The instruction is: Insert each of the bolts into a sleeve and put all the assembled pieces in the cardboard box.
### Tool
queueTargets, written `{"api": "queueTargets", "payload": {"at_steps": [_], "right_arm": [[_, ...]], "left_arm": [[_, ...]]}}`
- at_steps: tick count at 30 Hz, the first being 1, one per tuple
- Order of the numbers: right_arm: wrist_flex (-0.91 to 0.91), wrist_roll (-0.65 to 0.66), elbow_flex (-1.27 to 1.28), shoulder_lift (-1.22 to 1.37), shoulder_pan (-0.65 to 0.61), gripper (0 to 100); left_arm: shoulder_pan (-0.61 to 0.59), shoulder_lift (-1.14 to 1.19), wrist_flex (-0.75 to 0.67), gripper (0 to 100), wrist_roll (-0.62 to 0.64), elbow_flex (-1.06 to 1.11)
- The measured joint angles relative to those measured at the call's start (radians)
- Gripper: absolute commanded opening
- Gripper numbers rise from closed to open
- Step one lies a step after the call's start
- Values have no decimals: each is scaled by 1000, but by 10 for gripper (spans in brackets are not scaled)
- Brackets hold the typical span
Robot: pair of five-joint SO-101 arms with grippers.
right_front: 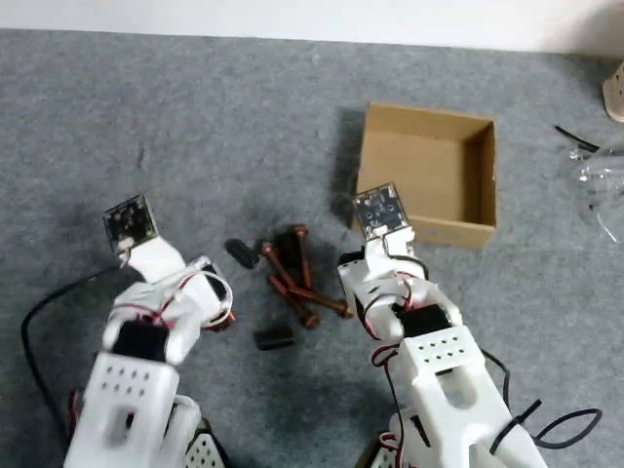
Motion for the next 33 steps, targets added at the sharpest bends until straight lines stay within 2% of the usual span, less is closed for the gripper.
{"api": "queueTargets", "payload": {"at_steps": [8, 12, 18, 28, 33], "right_arm": [[0, 0, 0, 0, 0, 4], [0, 0, 0, 0, 0, 4], [0, 0, 106, -152, -2, 4], [-3, 0, 413, -756, -38, 4], [-21, 3, 440, -993, -98, 4]], "left_arm": [[0, -427, -21, 6, 0, 216], [0, -632, -28, 6, -86, 322], [0, -654, -98, 6, -196, 345], [0, -655, -106, 6, -203, 345], [0, -655, -109, 5, -203, 345]]}}
